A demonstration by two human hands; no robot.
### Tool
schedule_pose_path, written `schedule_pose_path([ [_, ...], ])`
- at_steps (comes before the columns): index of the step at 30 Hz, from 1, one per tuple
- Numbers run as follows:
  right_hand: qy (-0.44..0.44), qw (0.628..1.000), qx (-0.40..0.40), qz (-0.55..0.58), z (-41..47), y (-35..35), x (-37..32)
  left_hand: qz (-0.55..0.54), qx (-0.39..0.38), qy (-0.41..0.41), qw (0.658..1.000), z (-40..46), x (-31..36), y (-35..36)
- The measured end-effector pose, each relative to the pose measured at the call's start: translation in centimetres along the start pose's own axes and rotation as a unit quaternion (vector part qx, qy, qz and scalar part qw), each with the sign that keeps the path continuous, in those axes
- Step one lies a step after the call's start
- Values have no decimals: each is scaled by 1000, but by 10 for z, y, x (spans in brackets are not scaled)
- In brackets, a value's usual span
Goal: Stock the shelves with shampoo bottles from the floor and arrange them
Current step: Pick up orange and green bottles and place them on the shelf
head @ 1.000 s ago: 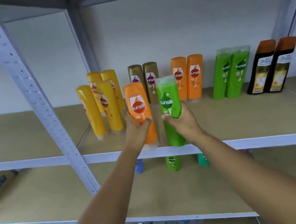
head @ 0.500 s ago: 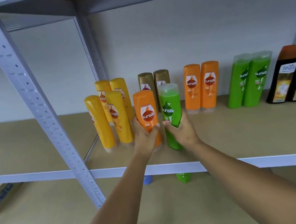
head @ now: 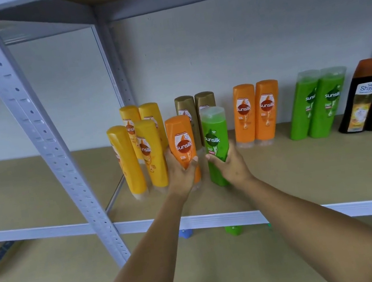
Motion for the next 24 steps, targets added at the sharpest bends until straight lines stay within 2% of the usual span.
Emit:
schedule_pose_path([
  [24, 63, 997, -41, 1, 9, -1, -7, 6, -46, -11, 999, 14, -15, 2],
])
Point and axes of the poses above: each hand's wrist, its own z-axis towards the middle knuckle, its own y-axis out of the palm, x = y × z, the point moved 3 cm from there along z, towards the middle knuckle, and after that the axes turned 10 degrees about -x, right-handed, at the moved point
